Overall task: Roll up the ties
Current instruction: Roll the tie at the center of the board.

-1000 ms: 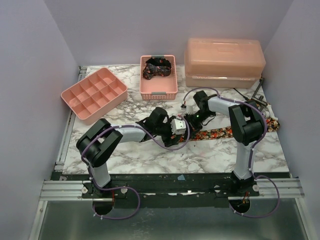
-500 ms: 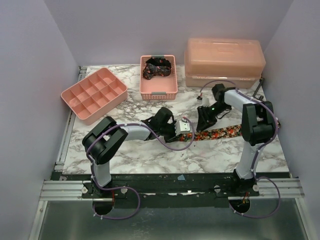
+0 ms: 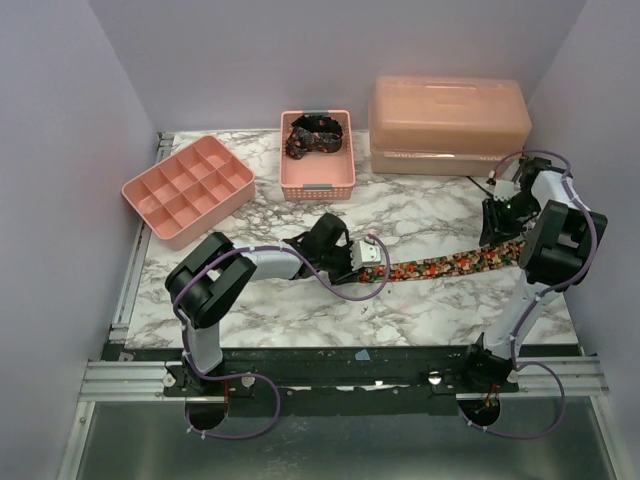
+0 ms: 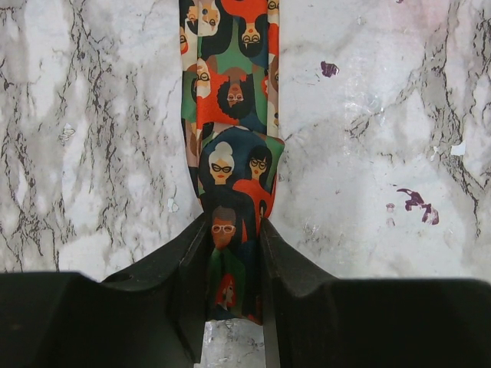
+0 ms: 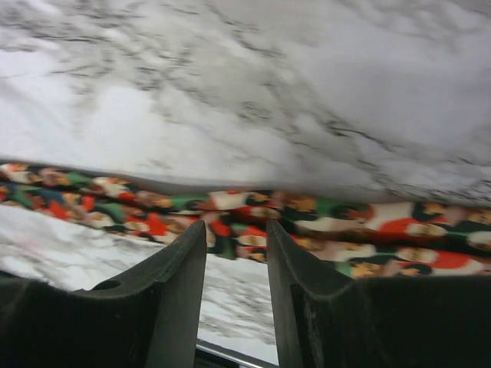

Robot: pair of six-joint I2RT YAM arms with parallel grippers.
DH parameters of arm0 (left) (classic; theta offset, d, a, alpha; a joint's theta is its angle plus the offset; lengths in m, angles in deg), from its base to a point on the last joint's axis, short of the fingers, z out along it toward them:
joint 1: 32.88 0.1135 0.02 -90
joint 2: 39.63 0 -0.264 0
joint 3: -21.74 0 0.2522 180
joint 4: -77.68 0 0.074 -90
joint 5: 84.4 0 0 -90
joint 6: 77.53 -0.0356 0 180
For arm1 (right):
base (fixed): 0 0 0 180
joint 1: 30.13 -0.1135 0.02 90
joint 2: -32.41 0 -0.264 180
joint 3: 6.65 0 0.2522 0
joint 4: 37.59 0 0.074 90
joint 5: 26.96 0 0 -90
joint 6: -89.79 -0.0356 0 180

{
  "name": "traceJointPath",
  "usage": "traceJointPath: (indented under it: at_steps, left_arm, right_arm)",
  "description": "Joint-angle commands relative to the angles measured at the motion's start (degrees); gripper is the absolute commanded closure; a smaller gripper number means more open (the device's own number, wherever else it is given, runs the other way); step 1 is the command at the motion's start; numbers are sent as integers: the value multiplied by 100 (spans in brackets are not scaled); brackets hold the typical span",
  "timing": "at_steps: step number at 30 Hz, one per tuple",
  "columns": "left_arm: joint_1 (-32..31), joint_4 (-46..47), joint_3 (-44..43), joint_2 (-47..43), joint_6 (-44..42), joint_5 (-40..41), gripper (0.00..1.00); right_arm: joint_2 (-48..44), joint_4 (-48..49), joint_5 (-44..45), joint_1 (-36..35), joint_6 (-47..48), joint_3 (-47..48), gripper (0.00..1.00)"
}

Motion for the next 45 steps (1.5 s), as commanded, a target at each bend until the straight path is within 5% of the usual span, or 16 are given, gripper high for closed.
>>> traceJointPath:
  at_steps: [1,8,18,24,35,45]
  left_arm:
    - [-8,-558,25,274,-148,273,71]
    - [-8,-576,16,274,-154,281,70]
    - [-25,-576,-18,327,-211,94,70]
    - [-44,-760,-45,345,-222,12,70]
    - [-53,-869,-99,406,-169,18,68]
    - [-26,-1172,-213,409,24,-83,68]
  right_arm:
    - [280,175,962,243,336,121,61]
    - [559,754,1398,378,350,-363,63]
    - [-195,950,1665,867,509,-1522,63]
    - [-83,937,1468,915,397,-1203,62]
    - [-465,-963,-1415,437,103,437,37]
    - [-583,-126,-3394,-1706,-965,-616,56]
